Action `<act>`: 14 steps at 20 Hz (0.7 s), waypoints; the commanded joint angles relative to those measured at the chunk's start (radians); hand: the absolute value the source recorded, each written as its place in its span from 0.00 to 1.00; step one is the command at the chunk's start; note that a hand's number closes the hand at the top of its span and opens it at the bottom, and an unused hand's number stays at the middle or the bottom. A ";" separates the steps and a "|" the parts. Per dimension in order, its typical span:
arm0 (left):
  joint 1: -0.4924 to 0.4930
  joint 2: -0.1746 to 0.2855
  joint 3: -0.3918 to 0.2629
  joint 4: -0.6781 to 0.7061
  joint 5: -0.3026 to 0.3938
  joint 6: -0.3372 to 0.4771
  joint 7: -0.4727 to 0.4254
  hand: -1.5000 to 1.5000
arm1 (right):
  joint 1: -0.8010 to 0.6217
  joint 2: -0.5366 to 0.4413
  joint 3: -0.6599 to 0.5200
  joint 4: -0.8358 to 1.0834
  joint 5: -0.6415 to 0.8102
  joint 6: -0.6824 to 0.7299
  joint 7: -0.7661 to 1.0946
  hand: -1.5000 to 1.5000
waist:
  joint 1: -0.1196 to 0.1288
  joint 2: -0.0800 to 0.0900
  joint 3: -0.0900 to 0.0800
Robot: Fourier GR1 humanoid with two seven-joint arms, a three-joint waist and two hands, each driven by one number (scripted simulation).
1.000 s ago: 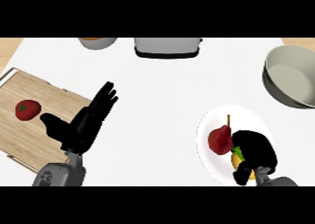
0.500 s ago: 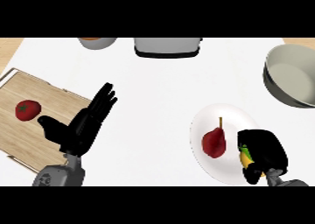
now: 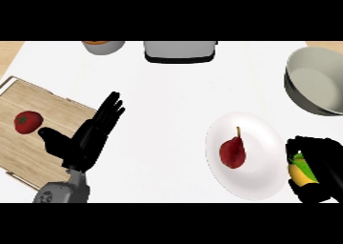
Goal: Pick the lemon from the plate and place it in the bowl
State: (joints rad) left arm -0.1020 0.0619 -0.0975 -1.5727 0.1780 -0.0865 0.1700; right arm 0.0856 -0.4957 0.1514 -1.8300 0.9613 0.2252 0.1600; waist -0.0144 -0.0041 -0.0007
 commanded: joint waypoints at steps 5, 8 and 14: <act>0.014 0.013 0.014 -0.038 0.016 -0.011 0.023 0.50 | 0.035 -0.076 -0.277 -0.349 -0.199 0.093 0.013 1.00 | -0.001 -0.001 0.000; -0.038 -0.007 0.003 -0.047 0.001 0.021 0.069 0.50 | -0.036 -0.036 -0.289 -0.469 -0.226 0.187 0.165 1.00 | 0.007 0.000 0.000; -0.007 -0.028 -0.010 -0.006 -0.009 -0.003 0.017 0.50 | -0.171 -0.065 -0.466 -0.403 -0.356 0.281 0.177 1.00 | 0.015 0.004 0.000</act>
State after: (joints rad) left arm -0.1051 0.0483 -0.1018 -1.5857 0.1700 -0.0887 0.1860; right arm 0.0133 -0.5465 -0.2208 -2.2635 0.6799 0.4536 0.3078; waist -0.0059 -0.0022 -0.0007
